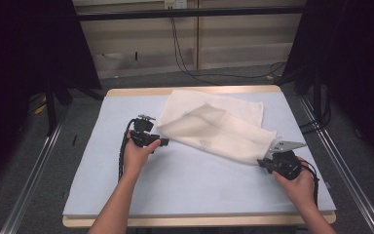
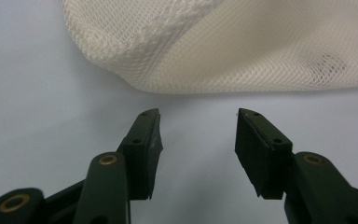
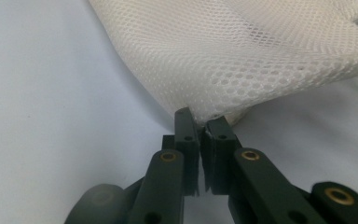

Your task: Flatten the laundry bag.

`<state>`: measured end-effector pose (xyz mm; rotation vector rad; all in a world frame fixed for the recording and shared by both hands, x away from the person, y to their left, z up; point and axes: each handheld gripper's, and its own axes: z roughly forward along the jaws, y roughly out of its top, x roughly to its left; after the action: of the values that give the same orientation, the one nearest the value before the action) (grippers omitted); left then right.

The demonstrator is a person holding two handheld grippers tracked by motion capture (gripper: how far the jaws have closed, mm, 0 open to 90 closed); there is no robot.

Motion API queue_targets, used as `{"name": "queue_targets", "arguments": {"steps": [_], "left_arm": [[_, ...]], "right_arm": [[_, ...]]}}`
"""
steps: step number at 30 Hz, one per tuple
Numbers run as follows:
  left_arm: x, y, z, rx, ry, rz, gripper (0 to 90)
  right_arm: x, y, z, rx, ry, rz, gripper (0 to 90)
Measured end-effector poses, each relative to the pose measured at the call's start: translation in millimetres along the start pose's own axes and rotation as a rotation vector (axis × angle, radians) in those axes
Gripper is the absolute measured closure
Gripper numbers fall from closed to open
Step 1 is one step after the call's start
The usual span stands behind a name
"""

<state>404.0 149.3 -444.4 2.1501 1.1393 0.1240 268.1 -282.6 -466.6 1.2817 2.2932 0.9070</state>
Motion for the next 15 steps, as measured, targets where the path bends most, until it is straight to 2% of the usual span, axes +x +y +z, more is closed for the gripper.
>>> {"name": "queue_targets", "arguments": {"steps": [5, 9, 13, 14, 15], "left_arm": [[-2.5, 1.6, -1.8, -0.006, -0.002, 0.002, 47.8], [-6.2, 10.1, -5.1, -0.014, 0.014, 0.018, 44.2], [-9.3, 18.0, -7.4, -0.038, 0.031, 0.025, 36.6], [-10.2, 23.6, -10.5, -0.038, 0.042, 0.072, 34.4], [-10.2, 23.6, -10.5, -0.038, 0.042, 0.072, 32.6]], "right_arm": [[-1.2, -0.4, 0.7, -0.005, 0.008, -0.012, 85.1], [-1.3, -0.5, 0.6, -0.003, 0.008, -0.009, 85.1], [-1.3, -0.5, 0.8, -0.004, 0.009, -0.006, 85.0], [-1.3, -0.6, 0.7, -0.004, 0.009, -0.003, 84.9], [-1.3, -0.6, 0.7, -0.004, 0.009, -0.003, 84.9]]}}
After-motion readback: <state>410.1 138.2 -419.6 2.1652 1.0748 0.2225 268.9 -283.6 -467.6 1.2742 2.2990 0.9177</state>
